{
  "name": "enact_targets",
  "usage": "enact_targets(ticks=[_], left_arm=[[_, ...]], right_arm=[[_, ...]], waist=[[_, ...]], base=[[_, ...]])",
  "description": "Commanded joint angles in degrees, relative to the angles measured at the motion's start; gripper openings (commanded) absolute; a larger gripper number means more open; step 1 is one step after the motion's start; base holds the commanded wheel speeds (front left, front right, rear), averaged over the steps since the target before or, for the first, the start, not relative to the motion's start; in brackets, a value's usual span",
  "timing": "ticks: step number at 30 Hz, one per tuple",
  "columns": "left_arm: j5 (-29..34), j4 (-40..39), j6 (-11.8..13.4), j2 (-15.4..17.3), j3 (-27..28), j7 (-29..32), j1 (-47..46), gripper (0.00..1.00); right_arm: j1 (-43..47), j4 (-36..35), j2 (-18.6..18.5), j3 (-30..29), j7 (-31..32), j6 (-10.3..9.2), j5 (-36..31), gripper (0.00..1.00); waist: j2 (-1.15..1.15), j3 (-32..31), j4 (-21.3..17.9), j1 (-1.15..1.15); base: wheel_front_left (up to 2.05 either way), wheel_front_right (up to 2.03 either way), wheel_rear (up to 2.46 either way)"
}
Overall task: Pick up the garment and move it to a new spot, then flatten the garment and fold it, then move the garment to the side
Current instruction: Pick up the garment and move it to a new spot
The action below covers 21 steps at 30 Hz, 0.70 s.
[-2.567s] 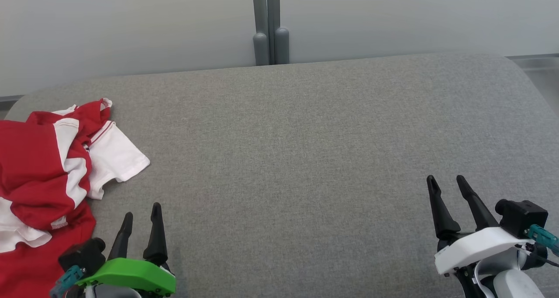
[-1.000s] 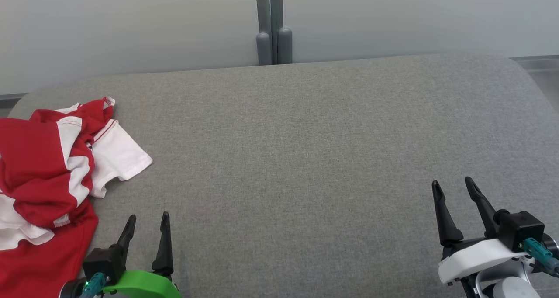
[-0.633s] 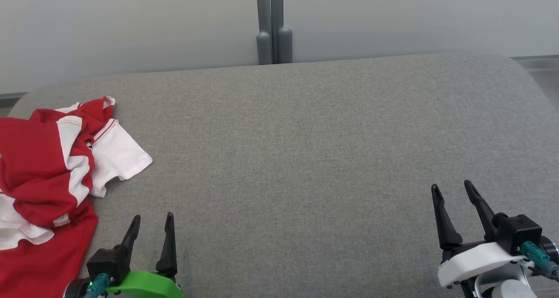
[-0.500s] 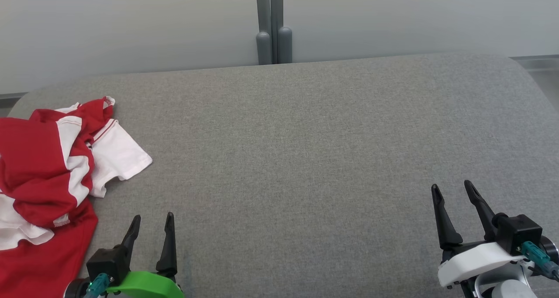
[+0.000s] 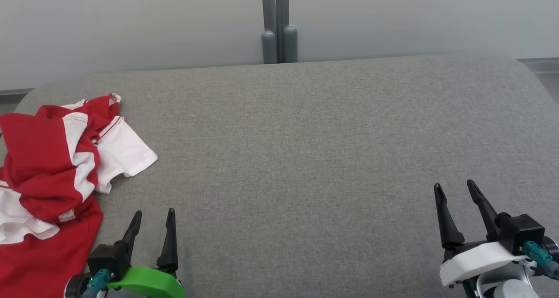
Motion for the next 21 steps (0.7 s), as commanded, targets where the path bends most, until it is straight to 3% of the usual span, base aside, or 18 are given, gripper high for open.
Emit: enact_targets(ticks=[1,7,16,21], left_arm=[[0.04,0.0,0.02,0.3,0.05,-0.03,-0.73,1.0],[0.05,0.21,0.02,0.2,-0.03,-0.03,-1.08,1.0],[0.29,0.32,0.03,0.47,2.73,-0.03,1.37,1.0],[0.52,-0.13,0.02,0.71,5.23,-0.03,2.75,1.0]], right_arm=[[0.23,-0.22,-0.25,-0.11,-0.2,0.02,0.13,1.0],[0.78,-0.44,-0.59,0.16,-0.2,0.02,-0.12,1.0],[-0.23,-0.36,-0.29,3.6,-0.2,0.01,-0.15,1.0],[-1.26,-0.18,-0.01,6.01,-0.2,0.01,0.02,1.0]], waist=[[0.0,-0.07,1.32,0.0],[0.0,-0.79,6.52,0.0],[0.0,-1.89,18.36,0.0],[0.0,-1.82,21.69,0.0]], base=[[0.0,0.0,0.0],[0.0,0.0,0.0],[0.0,0.0,0.0],[0.0,0.0,0.0]])
